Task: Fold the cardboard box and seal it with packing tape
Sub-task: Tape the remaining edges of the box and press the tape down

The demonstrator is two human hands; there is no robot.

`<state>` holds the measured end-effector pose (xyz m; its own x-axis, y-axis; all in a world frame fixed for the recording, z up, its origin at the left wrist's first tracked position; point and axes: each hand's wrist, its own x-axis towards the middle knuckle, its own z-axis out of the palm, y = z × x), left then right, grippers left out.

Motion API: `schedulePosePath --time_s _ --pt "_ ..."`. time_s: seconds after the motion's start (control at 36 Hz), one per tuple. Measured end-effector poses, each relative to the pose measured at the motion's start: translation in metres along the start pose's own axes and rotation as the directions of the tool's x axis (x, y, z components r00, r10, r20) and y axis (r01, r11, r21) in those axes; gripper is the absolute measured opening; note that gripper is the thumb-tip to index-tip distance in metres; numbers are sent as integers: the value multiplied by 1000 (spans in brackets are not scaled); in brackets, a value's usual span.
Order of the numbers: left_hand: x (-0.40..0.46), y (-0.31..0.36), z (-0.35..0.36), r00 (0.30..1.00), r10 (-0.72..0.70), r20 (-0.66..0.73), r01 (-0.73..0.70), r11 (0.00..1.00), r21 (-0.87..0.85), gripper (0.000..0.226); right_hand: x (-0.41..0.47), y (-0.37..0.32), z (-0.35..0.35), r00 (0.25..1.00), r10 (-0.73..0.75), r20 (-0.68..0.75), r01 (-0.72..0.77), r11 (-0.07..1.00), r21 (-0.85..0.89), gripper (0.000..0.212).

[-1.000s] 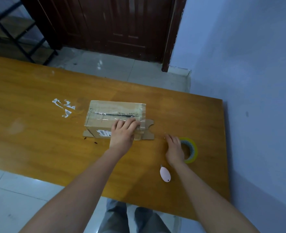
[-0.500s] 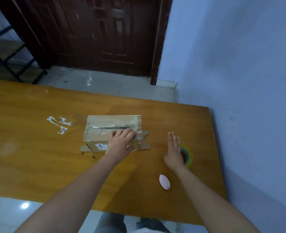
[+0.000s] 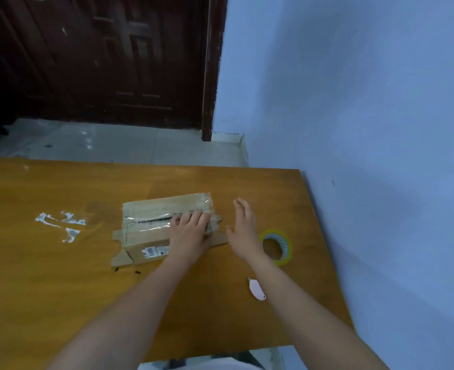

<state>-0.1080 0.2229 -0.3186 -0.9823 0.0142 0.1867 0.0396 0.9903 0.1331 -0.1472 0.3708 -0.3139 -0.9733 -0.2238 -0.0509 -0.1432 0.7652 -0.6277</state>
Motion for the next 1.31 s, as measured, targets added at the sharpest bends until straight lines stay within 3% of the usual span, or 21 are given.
schedulePosePath --time_s 0.17,0.28,0.36,0.47,0.86,1.03,1.31 --pt "5 -17 -13 1000 5 16 -1 974 -225 34 11 -21 3 997 17 71 -22 998 65 40" --pt "6 -42 -21 997 -48 -63 37 985 -167 30 16 -35 7 999 -14 53 10 998 68 38" --pt "4 -60 -22 981 -177 76 187 972 -140 47 15 -42 9 995 -89 45 88 996 24 37" --pt "-1 -74 -14 958 -160 238 191 975 -112 65 13 -48 14 986 -167 25 168 983 -69 37" --pt "-4 -77 -4 953 -161 258 175 984 -35 69 12 -56 23 995 54 82 -63 992 112 46" --pt "-4 -76 -4 952 -170 254 182 983 -23 70 16 -62 20 972 80 219 -137 956 259 56" --pt "-2 -74 -3 953 -193 234 196 981 11 71 7 -46 15 957 109 268 -221 873 435 56"
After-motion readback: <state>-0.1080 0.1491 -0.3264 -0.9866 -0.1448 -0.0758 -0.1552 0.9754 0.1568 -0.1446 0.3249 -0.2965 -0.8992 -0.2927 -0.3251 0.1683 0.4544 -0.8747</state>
